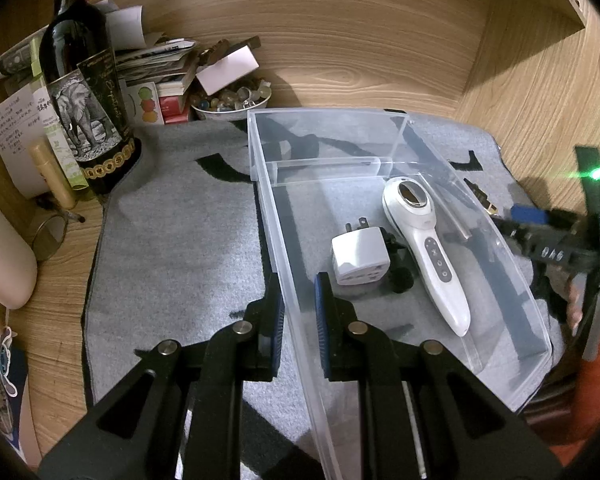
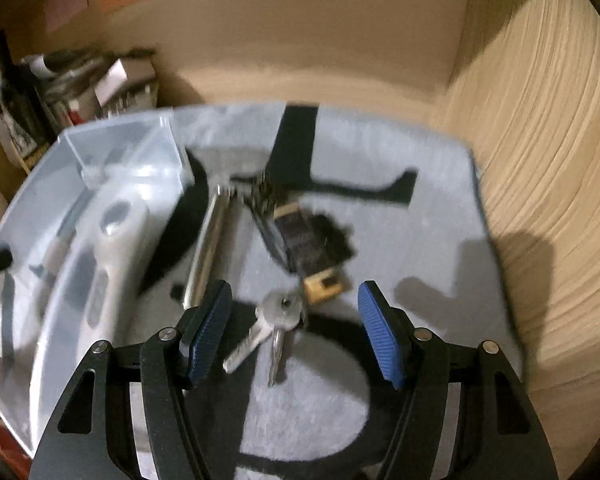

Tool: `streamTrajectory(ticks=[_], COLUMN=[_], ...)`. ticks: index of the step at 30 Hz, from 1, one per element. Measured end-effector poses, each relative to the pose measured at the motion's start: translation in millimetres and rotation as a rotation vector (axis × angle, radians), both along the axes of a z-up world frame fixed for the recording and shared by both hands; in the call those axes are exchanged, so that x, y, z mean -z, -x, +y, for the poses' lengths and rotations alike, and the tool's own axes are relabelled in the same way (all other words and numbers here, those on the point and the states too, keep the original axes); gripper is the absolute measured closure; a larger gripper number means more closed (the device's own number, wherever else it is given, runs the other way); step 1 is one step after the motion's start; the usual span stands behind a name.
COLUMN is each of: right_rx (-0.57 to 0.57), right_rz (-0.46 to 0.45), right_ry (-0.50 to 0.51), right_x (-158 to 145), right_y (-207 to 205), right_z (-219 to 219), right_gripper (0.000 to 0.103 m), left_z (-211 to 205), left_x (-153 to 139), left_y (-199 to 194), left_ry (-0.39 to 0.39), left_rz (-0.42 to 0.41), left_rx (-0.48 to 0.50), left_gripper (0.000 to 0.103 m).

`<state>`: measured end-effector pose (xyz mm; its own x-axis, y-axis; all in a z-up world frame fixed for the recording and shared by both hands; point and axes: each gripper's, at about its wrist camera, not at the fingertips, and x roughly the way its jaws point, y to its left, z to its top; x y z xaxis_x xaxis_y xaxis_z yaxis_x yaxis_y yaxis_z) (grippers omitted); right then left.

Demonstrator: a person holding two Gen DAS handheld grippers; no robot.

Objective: Organize rigid objects
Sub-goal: 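Grasp the bunch of keys with the right tool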

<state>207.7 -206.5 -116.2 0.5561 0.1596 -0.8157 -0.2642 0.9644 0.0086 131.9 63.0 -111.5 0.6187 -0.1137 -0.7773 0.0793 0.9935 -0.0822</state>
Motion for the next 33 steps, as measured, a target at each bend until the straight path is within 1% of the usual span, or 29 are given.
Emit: streamTrajectory(ticks=[2, 3, 4, 5, 6, 7, 10, 11, 13, 17, 21, 28, 33], right_rx=[-0.008, -0.006, -0.003, 0.0, 0.001, 0.004, 0.005, 0.005, -0.009, -0.015, -0.018, -0.032, -0.047], right_rz=[0.05, 0.068, 0.081, 0.064, 0.061, 0.061, 0.044, 0.038, 0.023, 0.018, 0.012, -0.077, -0.14], right_ry=[-0.001, 0.003, 0.009, 0.012, 0.013, 0.011, 0.022, 0.025, 0.034, 0.043, 0.005, -0.021, -0.054], right_x=[12.9, 18.1, 23.7, 23.2, 22.6, 21.7, 21.7, 21.9, 21.8, 19.2, 12.3, -17.3, -40.3], right_y=[0.3, -0.3, -0.5, 0.8, 1.1, 1.0, 2.2, 3.2, 8.1, 6.9, 10.1, 20.0, 19.8], right_z=[1.0, 2.1, 3.2, 3.5, 3.9, 4.0, 6.2, 6.5, 9.1, 12.7, 11.7, 17.4, 21.1], right_gripper=[0.042, 0.046, 0.046, 0.046, 0.05, 0.056, 0.065, 0.067, 0.077, 0.077, 0.077, 0.077, 0.077], left_z=[0.2, 0.1, 0.4, 0.3, 0.1, 0.6, 1.1, 1.5, 2.2, 2.0, 2.7, 2.4, 2.6], left_x=[0.1, 0.0, 0.2, 0.2, 0.0, 0.2, 0.2, 0.0, -0.1, -0.3, -0.3, -0.1, -0.2], left_y=[-0.2, 0.0, 0.1, 0.1, 0.3, -0.1, 0.2, 0.8, 1.0, 1.5, 1.0, 0.9, 1.1], left_ry=[0.002, 0.002, 0.002, 0.002, 0.001, 0.002, 0.006, 0.009, 0.01, 0.007, 0.005, 0.007, 0.003], left_rz=[0.001, 0.001, 0.001, 0.0, 0.0, 0.0, 0.0, 0.0, 0.0, 0.0, 0.001, 0.001, 0.001], left_rx=[-0.001, -0.001, -0.001, -0.001, -0.001, -0.001, -0.001, -0.002, -0.001, 0.001, 0.002, 0.0, 0.001], left_gripper=[0.088, 0.088, 0.088, 0.088, 0.088, 0.088, 0.088, 0.088, 0.088, 0.088, 0.088, 0.088, 0.088])
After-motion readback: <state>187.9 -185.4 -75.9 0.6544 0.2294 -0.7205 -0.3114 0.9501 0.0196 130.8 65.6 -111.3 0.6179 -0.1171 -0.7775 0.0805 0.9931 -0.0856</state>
